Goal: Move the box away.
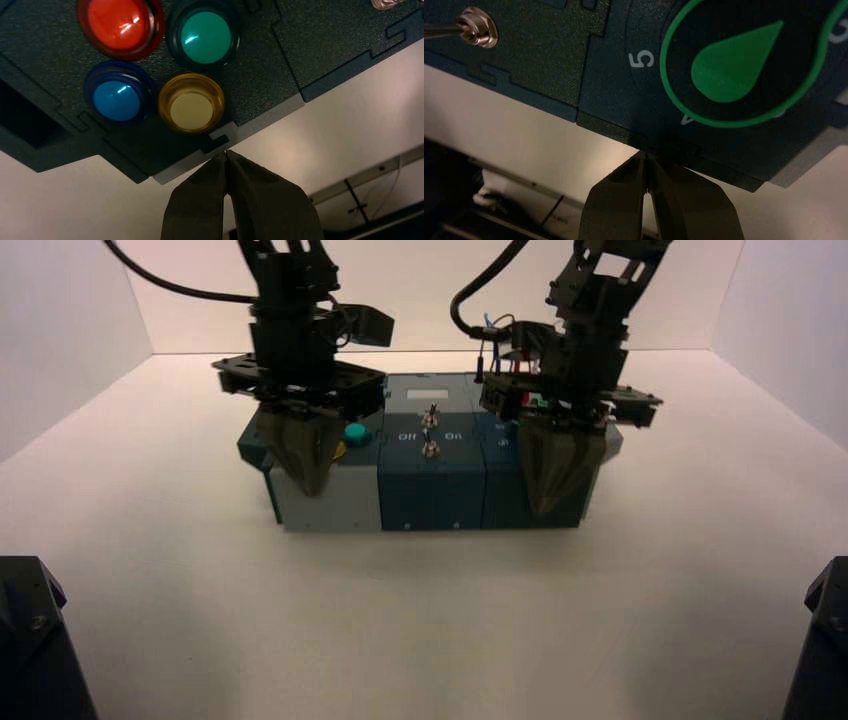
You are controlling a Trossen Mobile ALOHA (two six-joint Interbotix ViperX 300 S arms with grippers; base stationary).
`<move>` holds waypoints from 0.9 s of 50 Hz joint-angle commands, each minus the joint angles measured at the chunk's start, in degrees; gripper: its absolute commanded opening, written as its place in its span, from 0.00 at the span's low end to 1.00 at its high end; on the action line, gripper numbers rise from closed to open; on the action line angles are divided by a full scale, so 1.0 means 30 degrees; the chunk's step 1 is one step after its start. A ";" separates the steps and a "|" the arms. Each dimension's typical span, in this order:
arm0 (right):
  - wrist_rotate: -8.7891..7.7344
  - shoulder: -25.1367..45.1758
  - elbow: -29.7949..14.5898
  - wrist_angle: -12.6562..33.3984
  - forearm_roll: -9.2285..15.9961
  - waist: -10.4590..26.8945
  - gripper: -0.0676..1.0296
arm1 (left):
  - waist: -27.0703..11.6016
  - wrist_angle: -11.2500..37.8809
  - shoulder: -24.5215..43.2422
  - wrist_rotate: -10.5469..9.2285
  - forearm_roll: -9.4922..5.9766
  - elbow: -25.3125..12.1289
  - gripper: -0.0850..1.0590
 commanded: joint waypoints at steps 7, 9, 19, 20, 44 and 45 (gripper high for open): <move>-0.0088 0.0820 -0.1816 -0.0703 -0.0996 -0.1201 0.04 | 0.1084 -0.0586 0.0439 0.0059 0.0234 -0.1611 0.05; -0.0117 0.0908 -0.2021 -0.0703 -0.1025 -0.1201 0.04 | 0.1289 -0.0645 0.0469 0.0059 0.0234 -0.1758 0.05; -0.0088 0.0557 -0.1963 -0.0674 -0.1055 -0.1201 0.04 | 0.2021 -0.0791 0.0381 0.0059 0.0586 -0.1670 0.05; -0.0117 0.0410 -0.1787 -0.0674 -0.1084 -0.1201 0.04 | 0.2021 -0.0791 0.0352 0.0059 0.0586 -0.1553 0.05; -0.0059 -0.8145 0.0732 0.0322 -0.1084 -0.1172 0.04 | 0.1641 -0.0498 -0.7236 -0.0703 0.0234 0.0322 0.05; -0.0059 -0.8730 0.0762 0.0293 -0.1113 -0.1172 0.04 | 0.1670 -0.0322 -0.7881 -0.0732 0.0293 0.0293 0.05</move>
